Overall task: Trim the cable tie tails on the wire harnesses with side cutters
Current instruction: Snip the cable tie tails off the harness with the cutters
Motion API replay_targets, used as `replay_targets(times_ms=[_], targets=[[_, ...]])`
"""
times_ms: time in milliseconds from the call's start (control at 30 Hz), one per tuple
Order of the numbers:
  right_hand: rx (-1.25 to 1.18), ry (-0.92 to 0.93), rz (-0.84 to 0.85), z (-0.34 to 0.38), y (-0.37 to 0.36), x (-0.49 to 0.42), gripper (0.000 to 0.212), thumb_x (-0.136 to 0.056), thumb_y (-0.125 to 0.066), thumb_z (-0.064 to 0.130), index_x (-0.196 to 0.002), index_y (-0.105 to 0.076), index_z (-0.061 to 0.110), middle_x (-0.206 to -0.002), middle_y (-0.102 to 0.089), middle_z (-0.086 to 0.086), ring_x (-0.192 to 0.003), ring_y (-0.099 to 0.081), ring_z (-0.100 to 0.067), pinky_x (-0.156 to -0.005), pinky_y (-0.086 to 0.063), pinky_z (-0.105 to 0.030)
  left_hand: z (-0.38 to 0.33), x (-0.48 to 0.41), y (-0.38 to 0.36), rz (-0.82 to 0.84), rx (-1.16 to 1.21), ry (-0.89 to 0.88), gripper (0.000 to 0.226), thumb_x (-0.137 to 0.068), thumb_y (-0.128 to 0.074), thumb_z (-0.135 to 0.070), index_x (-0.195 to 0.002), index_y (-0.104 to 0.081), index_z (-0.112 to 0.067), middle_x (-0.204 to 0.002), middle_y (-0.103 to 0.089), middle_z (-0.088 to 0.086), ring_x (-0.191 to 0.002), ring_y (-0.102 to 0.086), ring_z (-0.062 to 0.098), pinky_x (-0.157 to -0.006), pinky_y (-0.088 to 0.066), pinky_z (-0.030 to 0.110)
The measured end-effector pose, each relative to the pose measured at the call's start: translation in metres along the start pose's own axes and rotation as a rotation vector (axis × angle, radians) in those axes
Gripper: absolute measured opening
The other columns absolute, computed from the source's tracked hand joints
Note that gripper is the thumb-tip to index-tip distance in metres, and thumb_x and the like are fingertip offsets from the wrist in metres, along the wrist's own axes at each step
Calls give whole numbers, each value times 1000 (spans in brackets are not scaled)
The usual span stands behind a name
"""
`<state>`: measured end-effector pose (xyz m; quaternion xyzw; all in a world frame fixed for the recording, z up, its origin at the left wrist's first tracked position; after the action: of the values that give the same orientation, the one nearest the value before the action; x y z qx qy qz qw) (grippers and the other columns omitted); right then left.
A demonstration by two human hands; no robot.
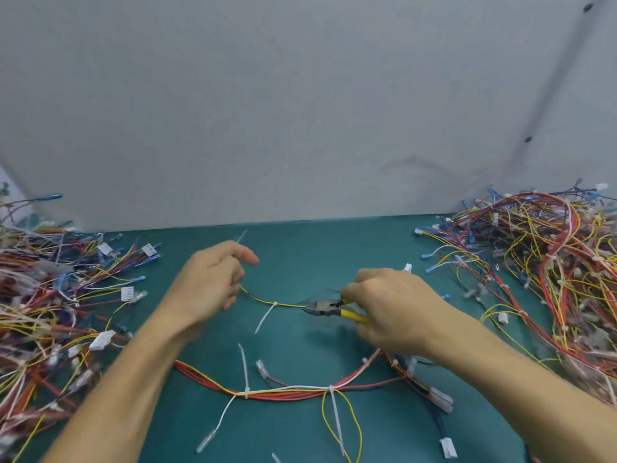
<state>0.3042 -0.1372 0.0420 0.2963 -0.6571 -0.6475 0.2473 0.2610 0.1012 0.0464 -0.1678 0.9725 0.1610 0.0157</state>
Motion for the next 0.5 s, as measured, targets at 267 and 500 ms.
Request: replay_targets(times_ms=[267, 500], targets=[[233, 81, -80, 16, -21, -40, 18, -80, -50, 19, -97, -54, 17, -99, -53, -3, -89, -52, -29, -66, -28, -32, 47, -10, -9, 210, -605, -160, 41, -77, -78, -16, -116, -68, -25, -93, -70, -6, -77, -61, 6, -75, -43, 7], [199, 112, -97, 14, -26, -44, 19, -78, -51, 19, -95, -57, 15, -95, -55, -5, -85, -53, -31, -66, -32, -34, 55, -19, -13, 175, -585, -221, 15, -87, -67, -35, -84, -75, -22, -77, -69, -4, -79, -62, 12, -76, -46, 29]])
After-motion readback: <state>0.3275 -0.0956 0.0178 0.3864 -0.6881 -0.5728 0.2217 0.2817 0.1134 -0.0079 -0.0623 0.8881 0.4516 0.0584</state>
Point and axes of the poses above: each hand's wrist, its own x-axis away from the middle knuckle, its own y-axis out of the back of the hand, z = x × y, the point moved 1 cm from there along -x, towards the middle knuckle
